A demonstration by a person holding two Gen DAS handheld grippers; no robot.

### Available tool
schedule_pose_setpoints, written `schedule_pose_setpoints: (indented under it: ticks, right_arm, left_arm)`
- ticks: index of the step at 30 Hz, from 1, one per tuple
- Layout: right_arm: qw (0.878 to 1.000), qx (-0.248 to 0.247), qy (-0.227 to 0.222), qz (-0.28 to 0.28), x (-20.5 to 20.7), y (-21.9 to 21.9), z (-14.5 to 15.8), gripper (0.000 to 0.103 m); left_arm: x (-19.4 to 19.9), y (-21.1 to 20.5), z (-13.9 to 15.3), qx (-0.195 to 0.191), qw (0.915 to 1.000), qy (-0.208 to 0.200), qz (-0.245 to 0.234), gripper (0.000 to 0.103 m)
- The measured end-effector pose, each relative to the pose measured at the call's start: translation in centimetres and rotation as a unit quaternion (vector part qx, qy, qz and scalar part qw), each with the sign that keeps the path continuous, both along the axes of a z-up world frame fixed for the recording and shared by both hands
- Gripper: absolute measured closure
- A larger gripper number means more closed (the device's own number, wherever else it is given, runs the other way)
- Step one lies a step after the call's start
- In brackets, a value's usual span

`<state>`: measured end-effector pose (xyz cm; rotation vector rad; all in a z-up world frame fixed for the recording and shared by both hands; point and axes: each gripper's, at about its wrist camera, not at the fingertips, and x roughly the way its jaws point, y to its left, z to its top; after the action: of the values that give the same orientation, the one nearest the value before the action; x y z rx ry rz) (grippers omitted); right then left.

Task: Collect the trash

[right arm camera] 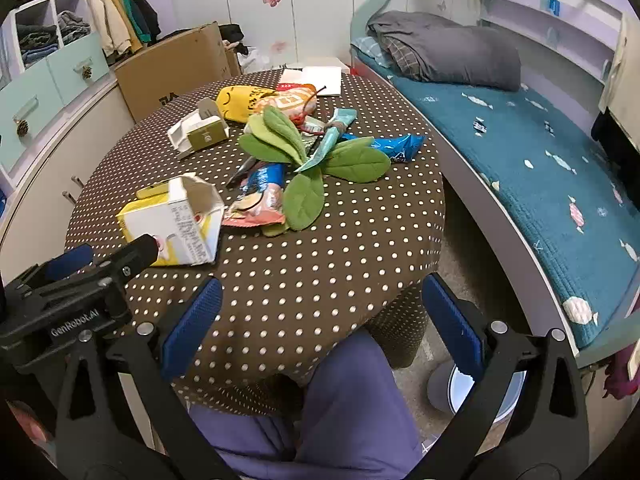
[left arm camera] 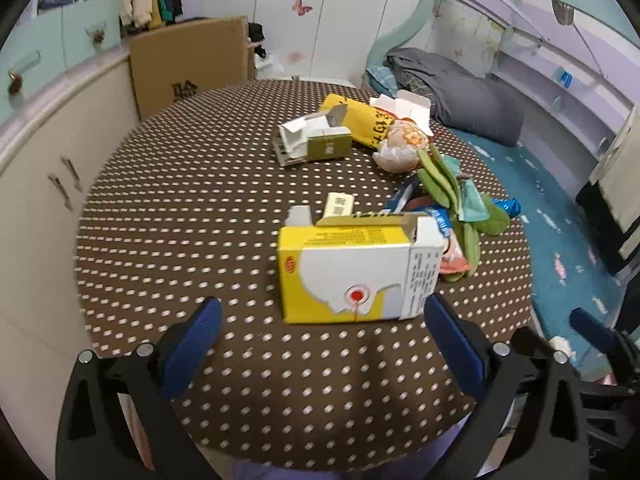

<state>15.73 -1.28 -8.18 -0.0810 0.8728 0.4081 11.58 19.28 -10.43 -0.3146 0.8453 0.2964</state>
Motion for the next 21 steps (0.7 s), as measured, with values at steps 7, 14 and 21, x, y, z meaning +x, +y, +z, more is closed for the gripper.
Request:
schedule_pose_setpoints:
  ticks: [7,14,21]
  right_arm:
    - [1.000,-0.008,0.005,-0.009,1.4,-0.4,-0.5,0.005]
    - [1.000,-0.018,0.024,-0.005,2.2,-0.3,-1.7,0.005]
    - [0.999,-0.019,0.029,-0.010,2.8,-0.4,-1.9,0.005]
  left_arm:
    - [2.3,0.1,-1.0,-0.051,0.9982,-0.005,-0.031,0.004]
    - [4.7,-0.5,-2.8,-0.033,0.9992,0.019,-0.012,0.004]
    - [5.0,-0.4,-2.7,-0.006,0.9998,0.006,-0.018,0.011]
